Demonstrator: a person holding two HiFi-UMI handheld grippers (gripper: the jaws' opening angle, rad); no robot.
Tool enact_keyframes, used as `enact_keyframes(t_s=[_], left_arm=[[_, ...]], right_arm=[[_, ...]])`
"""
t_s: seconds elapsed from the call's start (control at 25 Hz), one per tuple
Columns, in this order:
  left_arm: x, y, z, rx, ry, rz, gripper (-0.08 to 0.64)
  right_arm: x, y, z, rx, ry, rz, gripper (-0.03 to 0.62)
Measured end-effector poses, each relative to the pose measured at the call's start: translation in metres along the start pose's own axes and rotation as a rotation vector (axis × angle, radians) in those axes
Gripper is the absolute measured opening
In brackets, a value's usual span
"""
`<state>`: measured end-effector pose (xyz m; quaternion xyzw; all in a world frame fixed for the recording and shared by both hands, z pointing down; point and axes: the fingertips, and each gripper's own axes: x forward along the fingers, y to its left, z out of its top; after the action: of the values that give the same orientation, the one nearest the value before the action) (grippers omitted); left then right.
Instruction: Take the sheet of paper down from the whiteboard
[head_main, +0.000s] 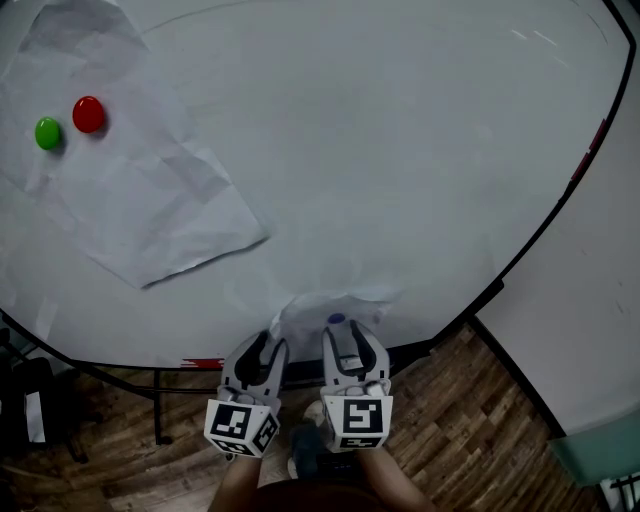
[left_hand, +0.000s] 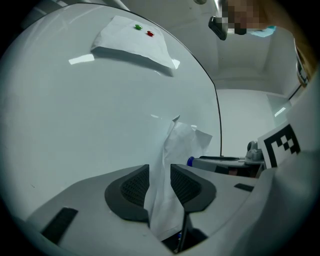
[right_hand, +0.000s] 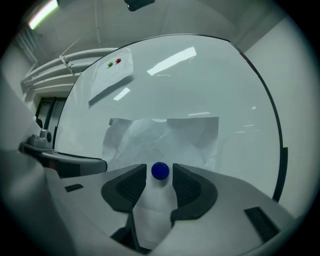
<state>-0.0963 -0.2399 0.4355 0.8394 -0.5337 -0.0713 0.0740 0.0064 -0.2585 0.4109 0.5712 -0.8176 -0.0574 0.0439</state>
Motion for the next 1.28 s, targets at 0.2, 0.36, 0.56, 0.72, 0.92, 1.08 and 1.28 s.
enact_keyframes(t_s=[0.2, 0.36, 0.56, 0.72, 0.92, 1.08, 1.28], left_arm=[[0.004, -0.003, 0.004, 0.007, -0.007, -0.014, 0.137], [0.007, -0.007, 0.005, 0.007, -0.003, -0.021, 0.133], [0.01, -0.005, 0.006, 0.012, -0.006, -0.016, 0.121], [0.013, -0.003, 0.008, 0.011, -0.013, -0.003, 0.112], [0.016, -0.004, 0.005, 0.002, -0.014, 0.002, 0.075], [0.019, -0.002, 0.004, -0.027, -0.01, 0.008, 0.032], [0.018, 0.001, 0.006, -0.08, -0.028, -0.002, 0.025]], right_arm=[[0.008, 0.001, 0.001, -0.015, -0.001, -0.011, 0.161], [0.013, 0.001, -0.002, -0.038, 0.009, -0.021, 0.161], [0.015, -0.001, -0.001, -0.052, 0.0, -0.045, 0.149], [0.015, -0.001, -0.002, -0.085, -0.005, -0.052, 0.132], [0.016, -0.002, -0.002, -0.1, -0.007, -0.042, 0.137], [0.015, -0.002, -0.002, -0.096, -0.009, -0.025, 0.137], [0.015, -0.002, -0.002, -0.065, -0.005, 0.002, 0.137]])
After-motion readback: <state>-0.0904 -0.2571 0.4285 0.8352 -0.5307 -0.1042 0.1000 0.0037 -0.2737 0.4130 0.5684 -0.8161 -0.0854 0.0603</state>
